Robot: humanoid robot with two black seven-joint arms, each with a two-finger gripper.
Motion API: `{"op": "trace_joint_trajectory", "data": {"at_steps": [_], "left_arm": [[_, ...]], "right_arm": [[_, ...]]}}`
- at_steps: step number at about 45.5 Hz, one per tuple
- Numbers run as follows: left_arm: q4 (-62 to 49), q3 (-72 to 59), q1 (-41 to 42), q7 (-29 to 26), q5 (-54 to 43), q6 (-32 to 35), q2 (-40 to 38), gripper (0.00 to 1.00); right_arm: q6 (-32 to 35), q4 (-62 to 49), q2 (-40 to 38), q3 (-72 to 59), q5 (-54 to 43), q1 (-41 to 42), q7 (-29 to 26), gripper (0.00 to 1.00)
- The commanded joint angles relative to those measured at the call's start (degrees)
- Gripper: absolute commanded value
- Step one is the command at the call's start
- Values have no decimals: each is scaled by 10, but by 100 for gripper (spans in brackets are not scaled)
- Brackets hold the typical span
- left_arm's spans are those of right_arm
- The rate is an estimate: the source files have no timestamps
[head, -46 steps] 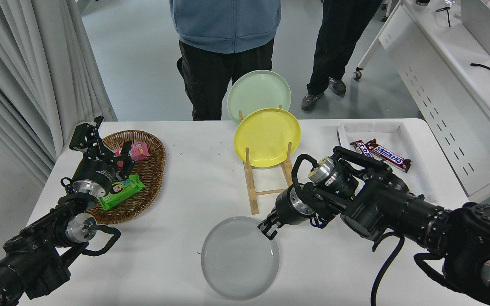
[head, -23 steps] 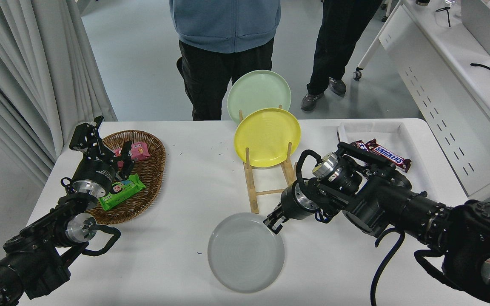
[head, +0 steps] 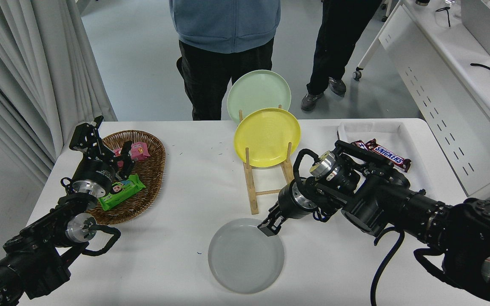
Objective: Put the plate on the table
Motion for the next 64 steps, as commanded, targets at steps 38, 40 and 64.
{"op": "trace_joint_trajectory", "data": {"at_steps": [38, 40, 64], "left_arm": [[0, 0, 0, 0, 0, 0, 0, 100], [0, 0, 0, 0, 0, 0, 0, 100], [0, 0, -1, 0, 0, 0, 0, 100]], "right_arm": [[239, 162, -114, 163, -279, 27, 98, 99], [251, 161, -114, 184, -288, 30, 171, 99], [294, 132, -163, 231, -332, 68, 321, 99]]}}
